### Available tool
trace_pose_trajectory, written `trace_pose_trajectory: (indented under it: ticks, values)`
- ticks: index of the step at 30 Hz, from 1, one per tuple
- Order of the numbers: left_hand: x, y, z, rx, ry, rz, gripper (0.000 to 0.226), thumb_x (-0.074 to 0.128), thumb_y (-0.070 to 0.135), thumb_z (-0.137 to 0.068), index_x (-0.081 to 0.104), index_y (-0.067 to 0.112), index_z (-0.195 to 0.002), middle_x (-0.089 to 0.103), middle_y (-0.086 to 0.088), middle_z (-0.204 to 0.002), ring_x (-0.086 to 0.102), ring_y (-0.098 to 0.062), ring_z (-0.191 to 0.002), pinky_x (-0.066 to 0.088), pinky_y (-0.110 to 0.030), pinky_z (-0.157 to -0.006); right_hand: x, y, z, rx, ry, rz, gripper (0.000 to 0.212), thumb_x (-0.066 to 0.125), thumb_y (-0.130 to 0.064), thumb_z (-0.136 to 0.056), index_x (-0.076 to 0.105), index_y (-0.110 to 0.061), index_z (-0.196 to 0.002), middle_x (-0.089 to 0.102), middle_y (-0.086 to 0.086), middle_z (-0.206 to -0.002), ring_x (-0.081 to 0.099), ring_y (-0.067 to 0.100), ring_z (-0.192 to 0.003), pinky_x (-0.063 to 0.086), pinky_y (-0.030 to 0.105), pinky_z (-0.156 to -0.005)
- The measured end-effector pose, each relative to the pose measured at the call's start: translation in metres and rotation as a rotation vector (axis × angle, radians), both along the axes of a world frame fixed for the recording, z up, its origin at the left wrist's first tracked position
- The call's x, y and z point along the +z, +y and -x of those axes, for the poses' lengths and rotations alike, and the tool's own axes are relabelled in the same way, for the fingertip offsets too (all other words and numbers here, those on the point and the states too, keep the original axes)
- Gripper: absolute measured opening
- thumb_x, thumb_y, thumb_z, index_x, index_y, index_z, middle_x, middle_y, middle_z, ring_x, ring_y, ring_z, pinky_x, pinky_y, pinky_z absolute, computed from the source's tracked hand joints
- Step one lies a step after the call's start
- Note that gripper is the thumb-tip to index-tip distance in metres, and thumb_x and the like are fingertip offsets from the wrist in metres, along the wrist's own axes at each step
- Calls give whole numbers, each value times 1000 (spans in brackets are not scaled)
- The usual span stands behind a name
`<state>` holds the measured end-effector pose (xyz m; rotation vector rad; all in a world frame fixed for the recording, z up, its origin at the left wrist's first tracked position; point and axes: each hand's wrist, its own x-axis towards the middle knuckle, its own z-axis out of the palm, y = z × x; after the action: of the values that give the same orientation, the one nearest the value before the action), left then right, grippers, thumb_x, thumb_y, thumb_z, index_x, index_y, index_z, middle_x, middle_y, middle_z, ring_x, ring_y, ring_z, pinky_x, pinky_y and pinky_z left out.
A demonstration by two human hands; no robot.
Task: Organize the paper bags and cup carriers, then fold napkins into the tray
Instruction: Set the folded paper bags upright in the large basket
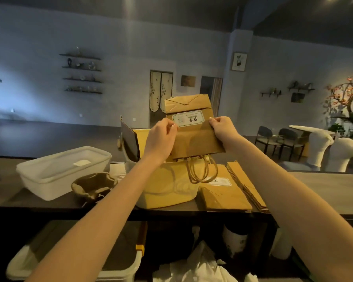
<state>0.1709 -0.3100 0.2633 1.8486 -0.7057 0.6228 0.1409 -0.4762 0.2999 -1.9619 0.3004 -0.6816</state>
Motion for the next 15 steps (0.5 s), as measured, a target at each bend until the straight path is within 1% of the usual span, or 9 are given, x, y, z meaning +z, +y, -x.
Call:
trace_pose_trajectory:
  ticks: [2, 5, 8, 11, 13, 15]
  values:
    - [-3, 2, -7, -42, 83, 37, 21, 39, 21, -100, 57, 12, -99, 55, 3, -92, 51, -8, -83, 40, -11, -63, 0, 5, -21, -44, -2, 37, 27, 37, -30, -101, 53, -9, -110, 57, 9, -107, 54, 23, -96, 46, 39, -91]
    - [-7, 2, -14, -73, 173, 103, 22, 37, 18, -100, 58, 11, -96, 53, 5, -78, 51, -7, -76, 41, -14, -62, 1, 7, -48, -135, 3, 145, 30, 38, -29, -101, 52, -5, -114, 55, 8, -105, 50, 19, -89, 42, 32, -80]
    - [-8, 3, -18, -129, 218, 175, 22, 38, 15, -99, 57, 12, -90, 54, 3, -74, 50, -8, -72, 41, -18, -65, -1, 11, -66, -222, 26, 286, 30, 38, -30, -101, 50, -8, -117, 55, 6, -101, 51, 17, -85, 43, 31, -75]
    - [-7, 5, -20, -175, 267, 200, 20, 39, 15, -98, 57, 11, -91, 55, 2, -74, 50, -7, -67, 38, -16, -60, -12, 21, -72, -260, 38, 471, 27, 40, -30, -100, 50, -9, -114, 52, 4, -93, 55, 20, -84, 48, 35, -76]
    - [-8, 4, -21, -175, 285, 211, 19, 39, 16, -99, 57, 12, -93, 56, 2, -75, 52, -8, -69, 38, -14, -59, -23, 28, -73, -258, 45, 627, 23, 41, -29, -100, 52, -10, -108, 53, 3, -88, 59, 21, -80, 50, 33, -71]
    - [-9, 3, -23, -152, 282, 205, 19, 40, 18, -99, 57, 12, -93, 56, 3, -75, 54, -10, -71, 42, -16, -60, -31, 34, -75, -226, 145, 788, 21, 42, -27, -100, 55, -11, -104, 54, 3, -84, 60, 20, -77, 50, 31, -71]
